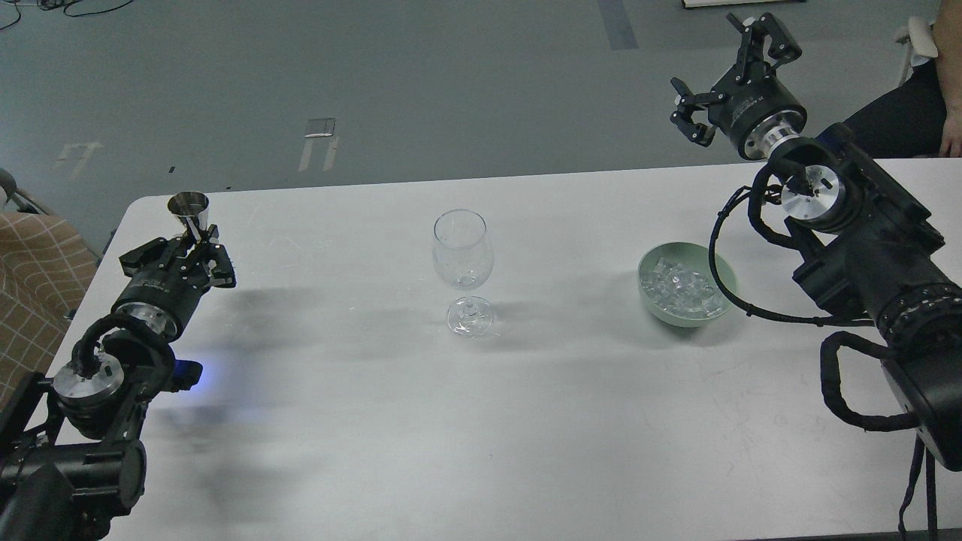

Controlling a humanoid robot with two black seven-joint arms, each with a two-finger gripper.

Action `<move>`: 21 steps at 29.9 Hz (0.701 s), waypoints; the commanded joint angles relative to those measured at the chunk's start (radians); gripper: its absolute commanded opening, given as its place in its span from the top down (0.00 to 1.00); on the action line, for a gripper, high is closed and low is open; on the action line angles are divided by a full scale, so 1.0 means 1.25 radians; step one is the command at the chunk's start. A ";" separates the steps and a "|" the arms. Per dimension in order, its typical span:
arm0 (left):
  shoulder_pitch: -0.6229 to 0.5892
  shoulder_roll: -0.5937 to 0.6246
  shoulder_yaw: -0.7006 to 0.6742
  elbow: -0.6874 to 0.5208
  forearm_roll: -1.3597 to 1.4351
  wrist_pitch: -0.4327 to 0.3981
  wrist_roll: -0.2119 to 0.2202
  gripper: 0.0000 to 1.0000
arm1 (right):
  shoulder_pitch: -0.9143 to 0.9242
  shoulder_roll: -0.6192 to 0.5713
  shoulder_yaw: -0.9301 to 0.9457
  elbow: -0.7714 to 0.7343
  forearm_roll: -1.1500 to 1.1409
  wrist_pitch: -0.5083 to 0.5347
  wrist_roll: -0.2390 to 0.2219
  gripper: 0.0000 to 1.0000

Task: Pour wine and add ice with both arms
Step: 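Lift the jigger with the left gripper and move it toward the glass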

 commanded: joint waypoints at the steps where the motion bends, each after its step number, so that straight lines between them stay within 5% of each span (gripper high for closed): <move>1: 0.028 -0.004 0.012 -0.060 0.000 0.006 0.004 0.87 | -0.002 -0.003 0.000 0.000 0.000 0.001 0.000 0.00; 21: 0.093 0.035 0.100 -0.223 0.002 0.039 0.046 0.94 | -0.032 -0.012 0.013 0.001 0.006 0.006 0.007 0.00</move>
